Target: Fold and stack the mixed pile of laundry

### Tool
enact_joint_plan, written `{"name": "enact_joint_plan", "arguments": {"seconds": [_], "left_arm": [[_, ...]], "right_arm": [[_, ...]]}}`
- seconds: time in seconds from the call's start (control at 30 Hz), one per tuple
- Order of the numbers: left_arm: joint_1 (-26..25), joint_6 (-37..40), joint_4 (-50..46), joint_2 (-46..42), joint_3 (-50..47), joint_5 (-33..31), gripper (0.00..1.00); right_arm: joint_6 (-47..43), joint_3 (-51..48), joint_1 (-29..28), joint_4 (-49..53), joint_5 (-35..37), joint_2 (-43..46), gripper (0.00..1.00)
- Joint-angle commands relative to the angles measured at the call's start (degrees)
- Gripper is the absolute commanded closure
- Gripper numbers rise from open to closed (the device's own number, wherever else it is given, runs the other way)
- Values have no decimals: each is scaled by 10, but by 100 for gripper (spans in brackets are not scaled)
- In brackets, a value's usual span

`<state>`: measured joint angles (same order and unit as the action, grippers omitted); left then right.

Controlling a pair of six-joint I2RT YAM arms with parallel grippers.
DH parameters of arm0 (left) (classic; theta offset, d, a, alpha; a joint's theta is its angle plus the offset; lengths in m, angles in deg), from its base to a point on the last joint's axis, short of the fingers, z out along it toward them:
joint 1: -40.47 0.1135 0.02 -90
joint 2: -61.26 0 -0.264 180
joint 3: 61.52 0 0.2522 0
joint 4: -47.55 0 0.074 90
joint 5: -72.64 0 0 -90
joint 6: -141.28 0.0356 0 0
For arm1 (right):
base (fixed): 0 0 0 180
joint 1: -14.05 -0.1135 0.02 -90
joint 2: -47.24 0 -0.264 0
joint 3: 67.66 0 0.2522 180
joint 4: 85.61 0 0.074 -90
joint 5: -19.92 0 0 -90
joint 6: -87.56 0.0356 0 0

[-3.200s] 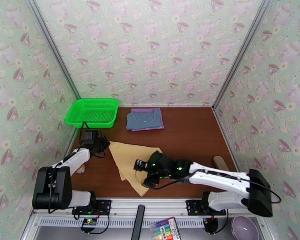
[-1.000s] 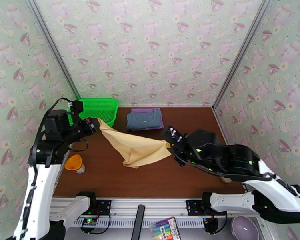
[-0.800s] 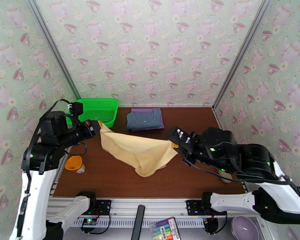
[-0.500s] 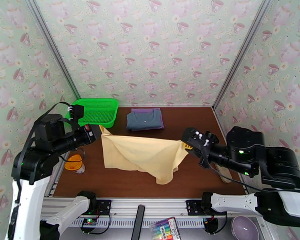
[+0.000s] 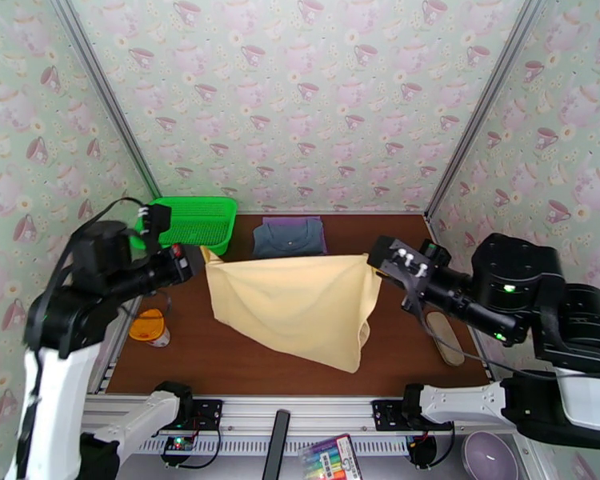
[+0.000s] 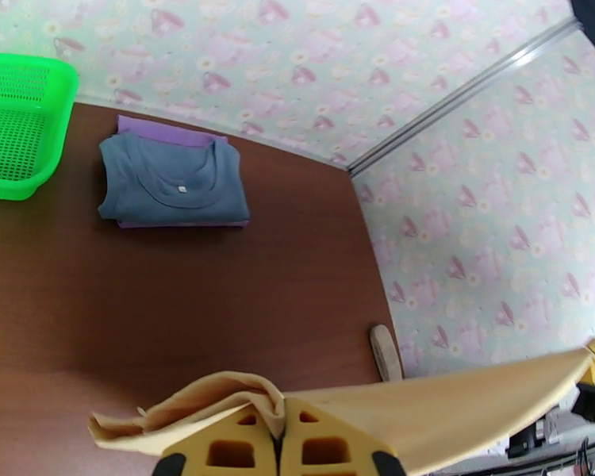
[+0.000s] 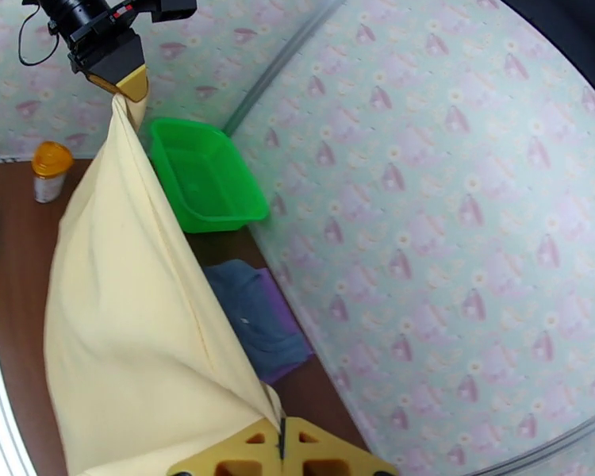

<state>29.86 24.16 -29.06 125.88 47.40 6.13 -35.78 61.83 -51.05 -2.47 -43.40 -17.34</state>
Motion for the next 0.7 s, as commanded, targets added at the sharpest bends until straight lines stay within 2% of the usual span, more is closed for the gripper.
{"name": "enact_joint_plan", "arguments": {"seconds": [0.0, 0.13, 0.27, 0.33, 0.43, 0.53, 0.6, 0.67], "left_arm": [[7, 25, 44, 83, 36, -46, 100], [12, 36, 55, 178, 113, -49, 100], [32, 35, 63, 257, 188, -33, 100], [45, 33, 52, 304, 242, -21, 100], [55, 33, 29, 362, 330, -6, 100], [56, 31, 16, 386, 386, 2, 100], [56, 30, 15, 379, 385, 2, 100], [54, 35, 21, 351, 344, -1, 100]], "right_arm": [[-36, -5, 84, -92, 18, -6, 100], [1, 5, 244, -107, -130, -72, 100], [40, 30, 370, -141, -260, -152, 100], [55, 80, 419, -144, -306, -205, 100], [64, 199, 458, -120, -340, -284, 100], [64, 299, 473, -94, -358, -333, 100], [58, 301, 473, -92, -372, -332, 100], [58, 245, 473, -92, -392, -304, 100]]}}
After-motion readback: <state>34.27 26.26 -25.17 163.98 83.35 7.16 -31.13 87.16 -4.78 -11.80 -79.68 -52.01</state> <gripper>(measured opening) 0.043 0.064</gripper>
